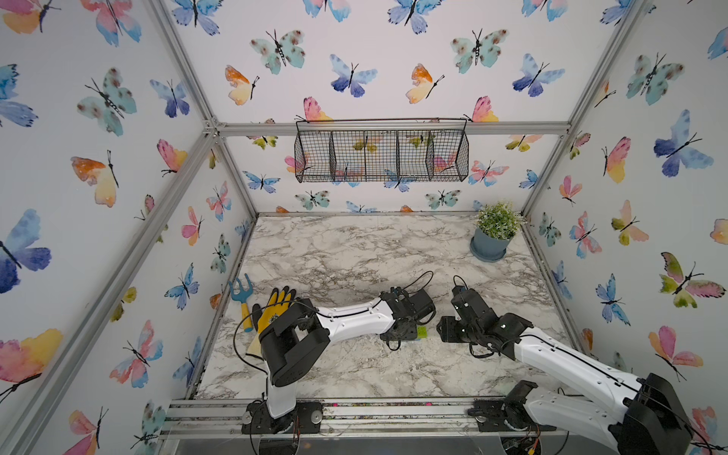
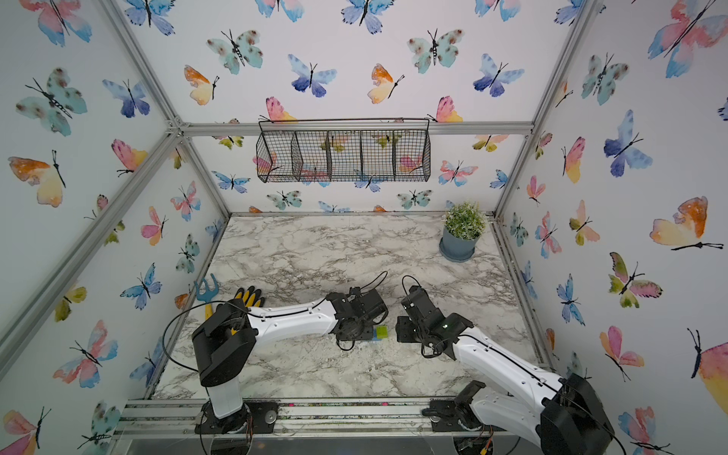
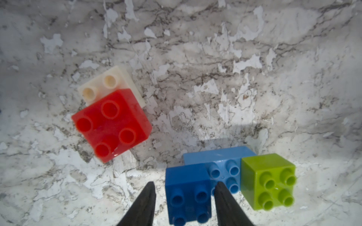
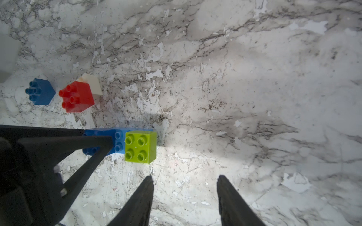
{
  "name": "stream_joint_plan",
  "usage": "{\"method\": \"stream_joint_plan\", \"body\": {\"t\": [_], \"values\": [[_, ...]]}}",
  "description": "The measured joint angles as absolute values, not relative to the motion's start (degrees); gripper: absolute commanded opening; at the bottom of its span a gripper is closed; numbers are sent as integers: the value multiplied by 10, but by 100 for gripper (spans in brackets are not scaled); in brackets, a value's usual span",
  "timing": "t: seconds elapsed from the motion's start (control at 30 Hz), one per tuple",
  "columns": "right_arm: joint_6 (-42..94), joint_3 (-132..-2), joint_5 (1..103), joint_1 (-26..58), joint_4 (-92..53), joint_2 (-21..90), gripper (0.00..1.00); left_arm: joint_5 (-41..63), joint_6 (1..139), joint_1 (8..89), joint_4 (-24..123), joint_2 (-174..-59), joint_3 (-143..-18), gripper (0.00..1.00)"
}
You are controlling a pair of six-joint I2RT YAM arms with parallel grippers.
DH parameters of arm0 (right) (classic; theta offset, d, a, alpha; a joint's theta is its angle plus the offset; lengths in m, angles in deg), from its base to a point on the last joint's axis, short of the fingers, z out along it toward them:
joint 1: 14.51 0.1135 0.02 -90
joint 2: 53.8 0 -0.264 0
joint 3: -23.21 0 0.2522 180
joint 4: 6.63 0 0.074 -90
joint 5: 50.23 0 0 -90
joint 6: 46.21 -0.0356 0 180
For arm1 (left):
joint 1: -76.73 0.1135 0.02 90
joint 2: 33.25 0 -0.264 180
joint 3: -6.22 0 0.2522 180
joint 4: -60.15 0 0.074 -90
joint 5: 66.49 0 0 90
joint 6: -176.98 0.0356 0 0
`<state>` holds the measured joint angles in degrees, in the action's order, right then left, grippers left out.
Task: Assemble the letter y with lego
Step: Assemble the lego brick with the lego brick, then move the lego brick at the center of the board.
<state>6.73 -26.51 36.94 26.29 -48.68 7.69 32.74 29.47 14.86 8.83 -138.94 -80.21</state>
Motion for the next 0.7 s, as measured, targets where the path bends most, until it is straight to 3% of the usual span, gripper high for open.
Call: {"method": "stream_joint_plan", "body": {"t": [0.23,0.5,0.7], "values": [[78,-290,369,263,-491,92,59,331,313,145,92,-1342,-793,58],[114,-346,372,263,-496,129,62,374,316,147,92,-1189,-717,67],[119,-371,392,263,-492,168,63,389,306,228,95,-1085,-604,73]]}}
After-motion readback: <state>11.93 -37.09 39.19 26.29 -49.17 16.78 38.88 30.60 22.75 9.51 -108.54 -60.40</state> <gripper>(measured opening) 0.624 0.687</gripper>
